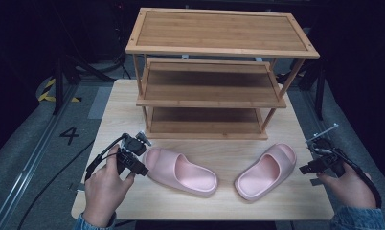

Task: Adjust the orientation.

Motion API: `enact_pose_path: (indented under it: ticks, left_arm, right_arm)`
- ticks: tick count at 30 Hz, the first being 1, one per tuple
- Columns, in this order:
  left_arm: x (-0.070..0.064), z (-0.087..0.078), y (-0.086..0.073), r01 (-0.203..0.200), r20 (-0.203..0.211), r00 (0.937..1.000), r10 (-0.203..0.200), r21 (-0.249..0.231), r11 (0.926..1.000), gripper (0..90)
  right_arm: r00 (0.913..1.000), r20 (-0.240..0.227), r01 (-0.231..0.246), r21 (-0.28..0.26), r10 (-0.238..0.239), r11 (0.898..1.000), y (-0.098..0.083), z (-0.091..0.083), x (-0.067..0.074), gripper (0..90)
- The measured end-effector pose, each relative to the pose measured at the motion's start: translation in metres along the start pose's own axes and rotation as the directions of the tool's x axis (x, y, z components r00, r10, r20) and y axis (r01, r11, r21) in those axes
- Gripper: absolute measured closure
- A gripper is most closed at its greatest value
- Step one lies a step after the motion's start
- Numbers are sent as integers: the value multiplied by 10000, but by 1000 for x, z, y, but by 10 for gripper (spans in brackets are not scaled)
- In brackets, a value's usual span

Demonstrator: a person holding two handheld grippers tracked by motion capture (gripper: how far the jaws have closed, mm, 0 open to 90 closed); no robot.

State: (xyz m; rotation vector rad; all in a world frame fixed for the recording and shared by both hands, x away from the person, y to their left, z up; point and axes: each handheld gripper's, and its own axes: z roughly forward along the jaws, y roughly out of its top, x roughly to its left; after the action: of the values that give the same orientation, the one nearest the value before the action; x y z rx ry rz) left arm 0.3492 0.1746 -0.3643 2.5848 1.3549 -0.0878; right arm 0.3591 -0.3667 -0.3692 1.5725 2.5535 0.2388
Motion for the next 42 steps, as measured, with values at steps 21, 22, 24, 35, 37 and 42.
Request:
enact_pose_path:
  ticks: [21,22,24,35,37,42]
  left_arm:
    - [-12,48,4,-687,517,9967,627,1251,9898,899]
    - [-12,50,5,-777,595,9958,698,1417,9869,899]
    - [-11,55,6,-727,560,9963,651,1481,9863,899]
    - [-6,64,15,-618,355,9977,584,1026,9928,898]
    - [-5,65,18,-558,249,9982,539,843,9949,898]
    - [-1,66,27,-508,161,9986,501,523,9973,889]
  right_arm:
    - [9996,285,-30,-526,45,9986,0,-5,-2,537]
    - [9996,285,-30,-526,45,9986,0,-5,-2,537]
    - [9995,325,38,-637,-17,9980,1,-6,-1,537]
    - [9968,798,224,-1444,-109,9893,-4,-19,2,551]
    - [9959,896,219,-1642,-72,9862,-7,-23,3,550]
    - [9944,1059,127,-1687,54,9856,-16,-25,1,546]
